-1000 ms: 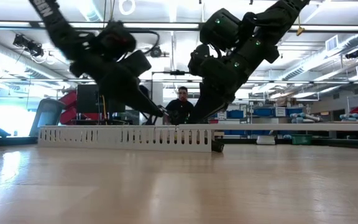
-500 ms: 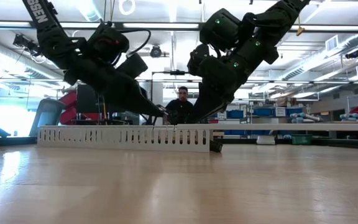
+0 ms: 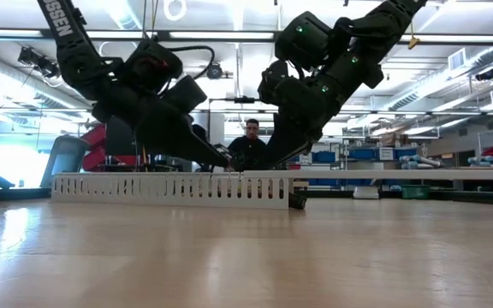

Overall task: Ziptie cables
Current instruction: Close the white cable duct with the cover

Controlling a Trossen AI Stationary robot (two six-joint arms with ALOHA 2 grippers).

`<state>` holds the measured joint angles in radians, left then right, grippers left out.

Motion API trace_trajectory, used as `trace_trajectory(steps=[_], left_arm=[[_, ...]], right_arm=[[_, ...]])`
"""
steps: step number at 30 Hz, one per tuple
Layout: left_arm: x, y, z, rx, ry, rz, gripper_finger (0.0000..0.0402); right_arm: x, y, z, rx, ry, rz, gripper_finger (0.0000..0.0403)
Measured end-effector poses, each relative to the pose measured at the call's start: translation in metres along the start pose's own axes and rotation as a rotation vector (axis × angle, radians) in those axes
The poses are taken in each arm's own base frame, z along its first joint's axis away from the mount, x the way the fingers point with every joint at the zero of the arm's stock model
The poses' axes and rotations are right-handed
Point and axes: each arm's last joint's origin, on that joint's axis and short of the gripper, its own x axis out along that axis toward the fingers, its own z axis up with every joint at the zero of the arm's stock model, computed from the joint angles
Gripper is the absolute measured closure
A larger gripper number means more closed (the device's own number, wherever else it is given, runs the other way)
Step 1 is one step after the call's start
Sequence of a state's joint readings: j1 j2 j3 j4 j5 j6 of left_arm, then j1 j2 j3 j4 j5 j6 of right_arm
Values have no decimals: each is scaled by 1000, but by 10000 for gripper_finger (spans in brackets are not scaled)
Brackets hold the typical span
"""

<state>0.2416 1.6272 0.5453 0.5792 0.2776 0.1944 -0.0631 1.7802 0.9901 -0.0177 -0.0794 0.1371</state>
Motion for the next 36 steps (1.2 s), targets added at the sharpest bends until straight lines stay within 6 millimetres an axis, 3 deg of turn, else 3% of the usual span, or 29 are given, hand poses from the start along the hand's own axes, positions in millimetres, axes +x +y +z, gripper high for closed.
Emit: trace_trajectory(steps=[12, 25, 36], left_arm=[[16, 0, -14, 16, 67, -62, 96], [16, 0, -14, 41, 62, -64, 175], [16, 0, -13, 41, 57, -59, 177]], right_arm=[[0, 0, 0, -1, 0, 6, 403], [0, 0, 1, -3, -13, 7, 403], [0, -9, 9, -15, -91, 12, 403]])
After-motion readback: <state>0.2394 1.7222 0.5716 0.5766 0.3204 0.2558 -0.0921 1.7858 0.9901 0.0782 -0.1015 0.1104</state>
